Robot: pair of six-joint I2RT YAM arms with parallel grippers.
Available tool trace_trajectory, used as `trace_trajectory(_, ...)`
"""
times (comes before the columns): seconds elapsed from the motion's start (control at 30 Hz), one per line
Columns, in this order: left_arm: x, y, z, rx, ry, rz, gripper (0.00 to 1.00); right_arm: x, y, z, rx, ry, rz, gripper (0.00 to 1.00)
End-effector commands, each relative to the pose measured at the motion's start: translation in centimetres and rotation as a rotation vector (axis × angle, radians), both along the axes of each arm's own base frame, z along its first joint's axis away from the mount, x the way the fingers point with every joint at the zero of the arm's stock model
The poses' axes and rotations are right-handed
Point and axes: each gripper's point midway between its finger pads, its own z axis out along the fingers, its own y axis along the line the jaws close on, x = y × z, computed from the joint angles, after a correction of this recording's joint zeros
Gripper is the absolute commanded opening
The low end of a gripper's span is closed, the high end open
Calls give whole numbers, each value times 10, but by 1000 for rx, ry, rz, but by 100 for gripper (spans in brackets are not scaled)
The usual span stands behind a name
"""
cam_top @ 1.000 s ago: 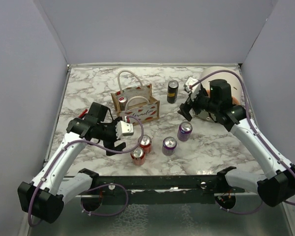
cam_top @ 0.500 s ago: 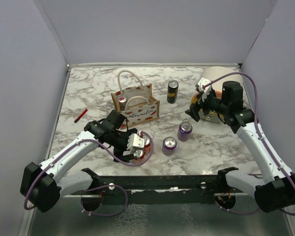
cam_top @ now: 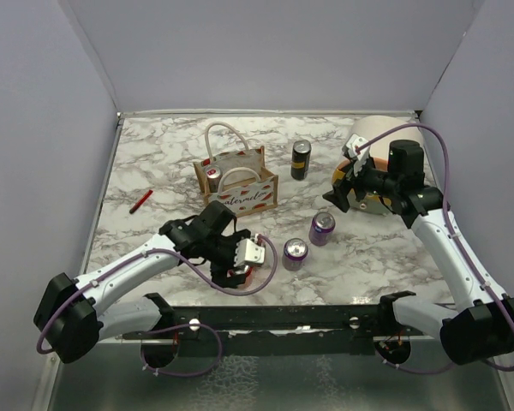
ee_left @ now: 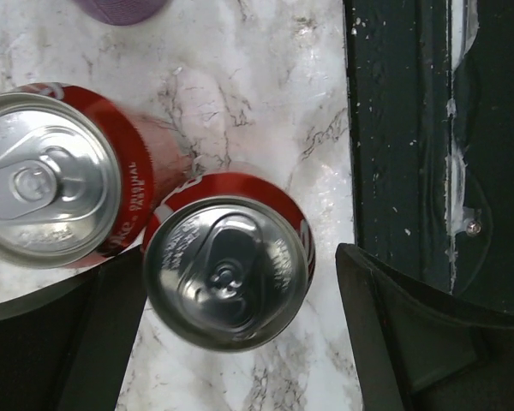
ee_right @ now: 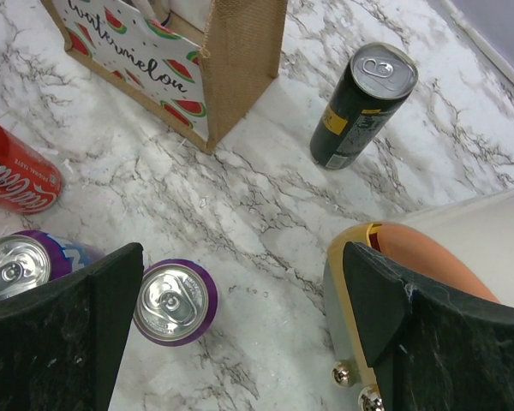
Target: Place the beverage into the canvas bag
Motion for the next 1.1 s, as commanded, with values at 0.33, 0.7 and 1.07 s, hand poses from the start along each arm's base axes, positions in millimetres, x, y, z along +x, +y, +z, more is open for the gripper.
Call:
trace_trajectory(0.33,2,-12,-6,8,-48,48,69,-3,4,9,35,-5,35,100)
trace_trajectory(0.7,20,42,26,132,-106,81,22,-3,10,9,32,-2,90,100)
trace_trajectory(1.07,66,90,124,-51,-196,473,0,13,38,31,110,-33,153,99)
